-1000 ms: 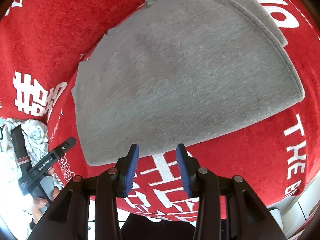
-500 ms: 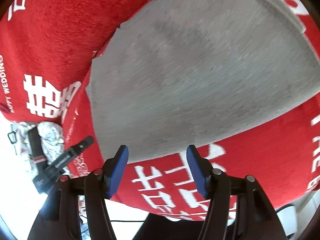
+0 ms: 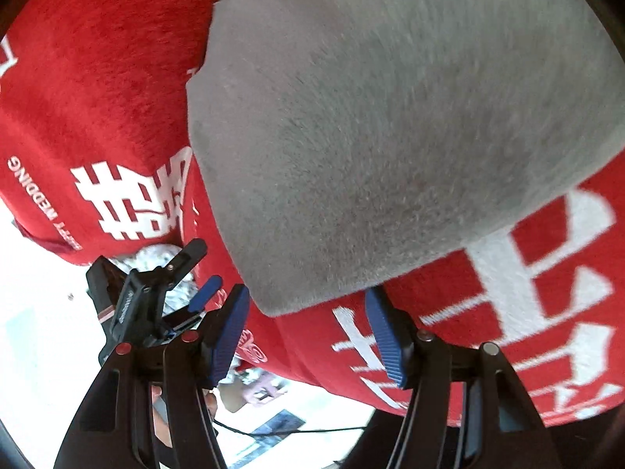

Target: Fold small clothes

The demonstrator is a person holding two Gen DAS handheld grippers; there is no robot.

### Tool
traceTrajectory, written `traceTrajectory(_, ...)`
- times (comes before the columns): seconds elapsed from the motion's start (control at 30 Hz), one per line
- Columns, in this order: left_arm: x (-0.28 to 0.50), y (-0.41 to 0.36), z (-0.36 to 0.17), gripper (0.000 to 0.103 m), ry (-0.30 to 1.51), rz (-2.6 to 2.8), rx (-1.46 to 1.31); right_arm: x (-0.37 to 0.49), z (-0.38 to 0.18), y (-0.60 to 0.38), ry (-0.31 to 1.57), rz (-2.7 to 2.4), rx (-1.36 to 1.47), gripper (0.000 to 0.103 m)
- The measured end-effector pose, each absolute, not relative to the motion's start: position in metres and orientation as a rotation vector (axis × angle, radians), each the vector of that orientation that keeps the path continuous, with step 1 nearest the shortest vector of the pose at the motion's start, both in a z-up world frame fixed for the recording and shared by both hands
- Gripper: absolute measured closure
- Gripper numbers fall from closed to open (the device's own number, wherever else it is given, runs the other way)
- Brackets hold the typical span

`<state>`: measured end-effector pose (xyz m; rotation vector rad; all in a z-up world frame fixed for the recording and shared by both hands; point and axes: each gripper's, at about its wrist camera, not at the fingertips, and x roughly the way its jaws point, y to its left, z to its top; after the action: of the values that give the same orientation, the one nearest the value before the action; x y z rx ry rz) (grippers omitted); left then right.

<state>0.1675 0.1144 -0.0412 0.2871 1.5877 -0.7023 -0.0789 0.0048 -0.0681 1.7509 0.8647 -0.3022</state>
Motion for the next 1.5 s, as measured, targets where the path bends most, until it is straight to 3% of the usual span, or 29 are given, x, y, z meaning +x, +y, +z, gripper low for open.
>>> traceTrajectory(0.2, 0.173, 0.102, -0.062, 0.0, 1.697, -0.802, 0.155, -0.063, -0.073, 0.006, 0.744, -0.317, 1.782, 0.036)
traceTrajectory(0.23, 0.174, 0.101, -0.065, 0.0, 1.707, -0.81, 0.142, -0.06, -0.074, 0.005, 0.748, -0.316, 1.795, 0.044)
traceTrajectory(0.27, 0.175, 0.1, -0.066, 0.0, 1.714, -0.818, 0.129, -0.056, -0.076, 0.003, 0.766, -0.319, 1.815, 0.062)
traceTrajectory(0.3, 0.177, 0.098, -0.068, 0.0, 1.727, -0.829, 0.107, -0.054, -0.078, 0.002, 0.776, -0.312, 1.832, 0.094)
traceTrajectory(0.5, 0.178, 0.083, -0.074, 0.0, 1.815, -0.924, -0.047, -0.05, -0.039, -0.023, 0.63, -0.178, 1.804, 0.095)
traceTrajectory(0.7, 0.176, 0.045, -0.076, 0.001, 1.863, -1.056, -0.192, -0.046, -0.013, -0.035, 0.644, -0.116, 1.716, 0.095)
traceTrajectory(0.8, 0.168, 0.016, -0.068, 0.021, 1.811, -1.096, -0.119, -0.042, -0.019, -0.027, 0.707, -0.124, 1.696, 0.095)
traceTrajectory(0.83, 0.165, 0.009, -0.067, 0.042, 1.794, -1.095, -0.072, -0.043, -0.022, -0.024, 0.732, -0.127, 1.693, 0.095)
traceTrajectory(0.9, 0.161, 0.0, -0.073, 0.071, 1.796, -1.088, 0.007, -0.044, -0.033, -0.014, 0.816, -0.148, 1.682, 0.095)
traceTrajectory(0.93, 0.159, -0.002, -0.076, 0.075, 1.79, -1.08, 0.039, -0.045, -0.036, -0.012, 0.842, -0.156, 1.674, 0.095)
traceTrajectory(1.07, 0.155, 0.006, -0.083, 0.076, 1.776, -1.046, 0.106, -0.051, -0.043, -0.008, 1.014, -0.199, 1.624, 0.09)
traceTrajectory(1.1, 0.155, 0.009, -0.084, 0.076, 1.779, -1.044, 0.094, -0.053, -0.043, -0.008, 1.074, -0.203, 1.592, 0.086)
traceTrajectory(1.2, 0.157, 0.015, -0.083, 0.076, 1.787, -1.01, 0.071, -0.059, -0.031, -0.02, 1.174, -0.216, 1.477, 0.058)
traceTrajectory(1.27, 0.157, 0.014, -0.083, 0.076, 1.782, -1.003, 0.087, -0.062, -0.017, -0.035, 1.171, -0.229, 1.402, 0.057)
traceTrajectory(1.37, 0.15, 0.008, -0.082, 0.076, 1.768, -1.001, 0.12, -0.063, 0.01, -0.068, 1.099, -0.315, 1.26, 0.061)
traceTrajectory(1.43, 0.148, 0.004, -0.082, 0.076, 1.767, -0.993, 0.128, -0.058, 0.021, -0.087, 1.067, -0.371, 1.187, 0.093)
traceTrajectory(1.5, 0.149, 0.008, -0.083, 0.076, 1.77, -0.983, 0.129, -0.049, 0.024, -0.108, 1.065, -0.432, 1.12, 0.096)
